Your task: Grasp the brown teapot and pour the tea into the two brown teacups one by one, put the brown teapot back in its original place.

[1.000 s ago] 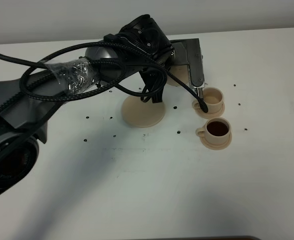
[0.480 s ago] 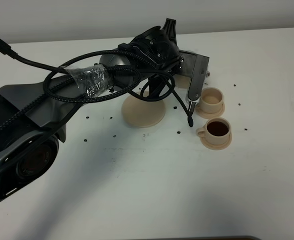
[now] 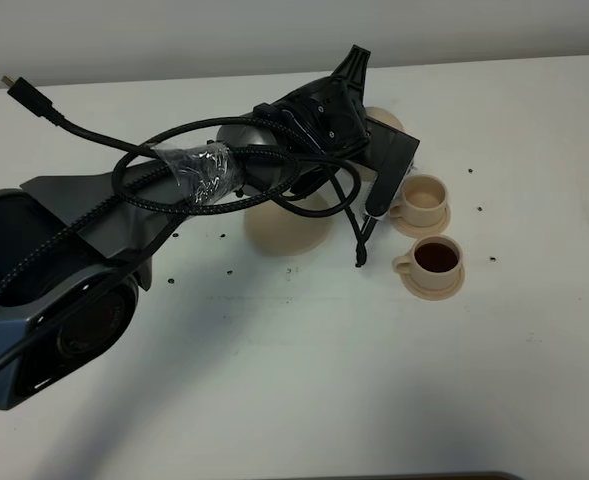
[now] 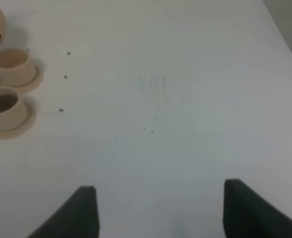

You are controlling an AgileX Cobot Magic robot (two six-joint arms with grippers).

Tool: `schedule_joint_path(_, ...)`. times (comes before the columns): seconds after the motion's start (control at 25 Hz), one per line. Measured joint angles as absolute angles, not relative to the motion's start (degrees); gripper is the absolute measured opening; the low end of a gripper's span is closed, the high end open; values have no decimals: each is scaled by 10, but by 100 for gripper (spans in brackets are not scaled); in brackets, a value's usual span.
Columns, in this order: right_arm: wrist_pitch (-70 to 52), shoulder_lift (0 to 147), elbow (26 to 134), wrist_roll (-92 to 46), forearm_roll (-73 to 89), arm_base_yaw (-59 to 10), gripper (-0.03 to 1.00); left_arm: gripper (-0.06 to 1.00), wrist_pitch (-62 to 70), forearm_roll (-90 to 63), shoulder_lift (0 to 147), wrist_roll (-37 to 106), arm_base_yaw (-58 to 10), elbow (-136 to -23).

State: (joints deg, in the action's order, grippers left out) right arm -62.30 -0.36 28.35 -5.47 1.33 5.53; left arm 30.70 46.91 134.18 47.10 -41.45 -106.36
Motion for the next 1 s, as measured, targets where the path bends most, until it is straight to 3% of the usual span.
schedule_joint_path(1.0, -623, -4, 283, -55, 13, 55, 52, 13, 281, 544, 1343, 558, -440, -1064)
